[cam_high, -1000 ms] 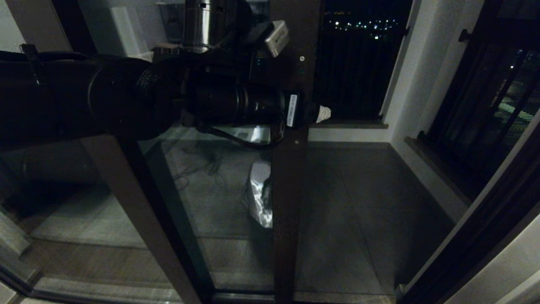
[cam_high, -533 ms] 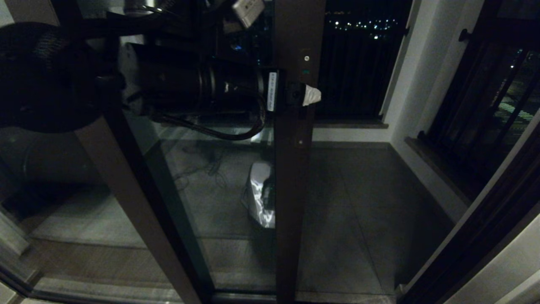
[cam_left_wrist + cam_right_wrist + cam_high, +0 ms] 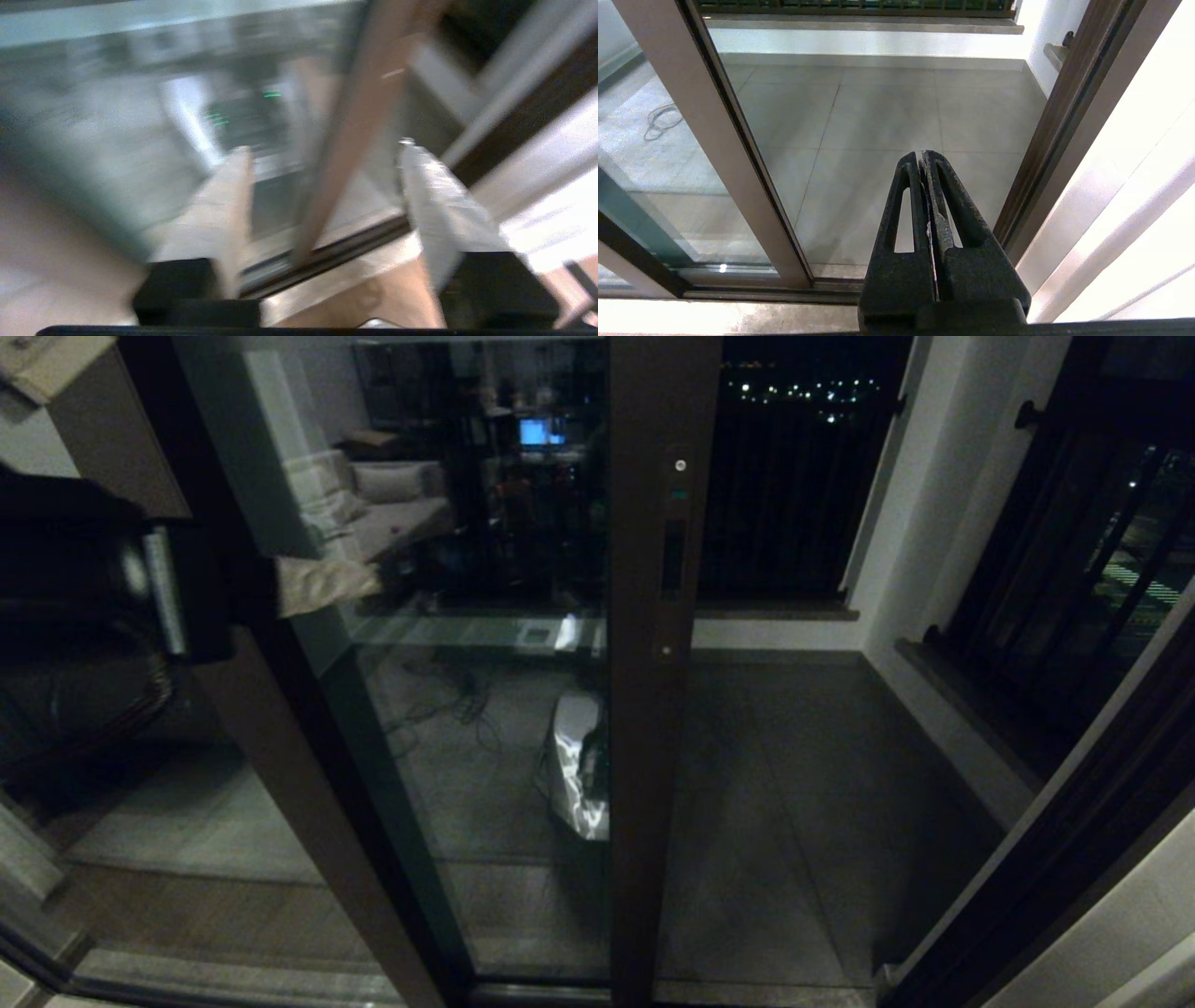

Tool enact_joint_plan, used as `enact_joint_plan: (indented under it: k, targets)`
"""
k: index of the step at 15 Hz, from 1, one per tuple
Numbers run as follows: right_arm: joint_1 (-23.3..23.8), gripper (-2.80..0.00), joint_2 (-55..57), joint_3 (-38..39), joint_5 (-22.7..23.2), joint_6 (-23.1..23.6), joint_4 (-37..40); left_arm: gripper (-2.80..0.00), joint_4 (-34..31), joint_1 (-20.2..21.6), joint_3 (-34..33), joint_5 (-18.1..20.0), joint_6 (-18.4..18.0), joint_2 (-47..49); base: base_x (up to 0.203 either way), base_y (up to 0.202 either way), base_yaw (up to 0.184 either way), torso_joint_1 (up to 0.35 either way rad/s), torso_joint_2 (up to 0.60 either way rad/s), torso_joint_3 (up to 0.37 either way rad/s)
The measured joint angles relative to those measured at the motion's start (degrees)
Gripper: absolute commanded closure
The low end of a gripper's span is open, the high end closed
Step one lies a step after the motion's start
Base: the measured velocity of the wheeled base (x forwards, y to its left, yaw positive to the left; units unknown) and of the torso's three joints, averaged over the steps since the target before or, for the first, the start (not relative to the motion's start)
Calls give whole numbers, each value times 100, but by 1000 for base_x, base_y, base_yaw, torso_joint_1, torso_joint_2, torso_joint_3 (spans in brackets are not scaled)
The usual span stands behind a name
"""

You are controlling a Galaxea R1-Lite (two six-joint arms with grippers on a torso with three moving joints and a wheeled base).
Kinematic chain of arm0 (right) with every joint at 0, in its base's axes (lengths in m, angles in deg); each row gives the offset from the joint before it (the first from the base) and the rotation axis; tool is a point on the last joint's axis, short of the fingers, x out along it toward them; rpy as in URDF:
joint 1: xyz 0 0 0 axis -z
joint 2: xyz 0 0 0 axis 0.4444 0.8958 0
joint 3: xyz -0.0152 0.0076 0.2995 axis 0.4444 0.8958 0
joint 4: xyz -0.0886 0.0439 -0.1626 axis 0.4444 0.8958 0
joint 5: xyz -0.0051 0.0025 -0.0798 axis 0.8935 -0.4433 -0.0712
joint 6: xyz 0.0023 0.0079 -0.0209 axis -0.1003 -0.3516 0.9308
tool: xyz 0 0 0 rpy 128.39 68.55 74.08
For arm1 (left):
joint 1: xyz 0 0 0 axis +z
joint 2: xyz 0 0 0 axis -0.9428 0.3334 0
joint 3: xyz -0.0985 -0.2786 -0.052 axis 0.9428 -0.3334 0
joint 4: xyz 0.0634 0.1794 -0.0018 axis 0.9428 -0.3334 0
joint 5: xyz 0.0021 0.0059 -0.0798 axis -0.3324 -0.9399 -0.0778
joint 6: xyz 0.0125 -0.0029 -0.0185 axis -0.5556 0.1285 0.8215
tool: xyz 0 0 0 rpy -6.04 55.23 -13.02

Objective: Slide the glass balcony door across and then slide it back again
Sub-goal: Close the slid door

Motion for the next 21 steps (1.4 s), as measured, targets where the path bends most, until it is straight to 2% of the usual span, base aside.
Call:
enact_joint_plan:
  k: [7, 11, 13, 14, 16, 17, 19, 21]
  targets:
    - [2, 0, 0, 0, 2, -3, 0, 0, -205, 2012, -2163, 46, -77, -3268, 0, 0, 0, 0, 0, 0]
    - [2, 0, 0, 0, 4, -2, 0, 0, -595, 2751, -2833, 39, -96, -4790, 0, 0, 0, 0, 0, 0]
    - [2, 0, 0, 0, 0, -2, 0, 0, -651, 2872, -3051, 195, -35, -5136, 0, 0, 0, 0, 0, 0]
    - [2, 0, 0, 0, 3, 0, 2, 0, -566, 2875, -3171, 469, -21, -5234, 0, 0, 0, 0, 0, 0]
    - [2, 0, 0, 0, 5, -2, 0, 0, -358, 2760, -3362, 1362, 61, -5447, 0, 0, 0, 0, 0, 0]
    - [2, 0, 0, 0, 2, -4, 1, 0, -348, 2719, -3480, 1617, 72, -5540, 0, 0, 0, 0, 0, 0]
    - [2, 0, 0, 0, 0, 0, 0, 0, -375, 2638, -3835, 1582, 22, -5865, 0, 0, 0, 0, 0, 0]
    - [2, 0, 0, 0, 2, -2, -3, 0, -570, 2577, -4512, 1269, -344, -6362, 0, 0, 0, 0, 0, 0]
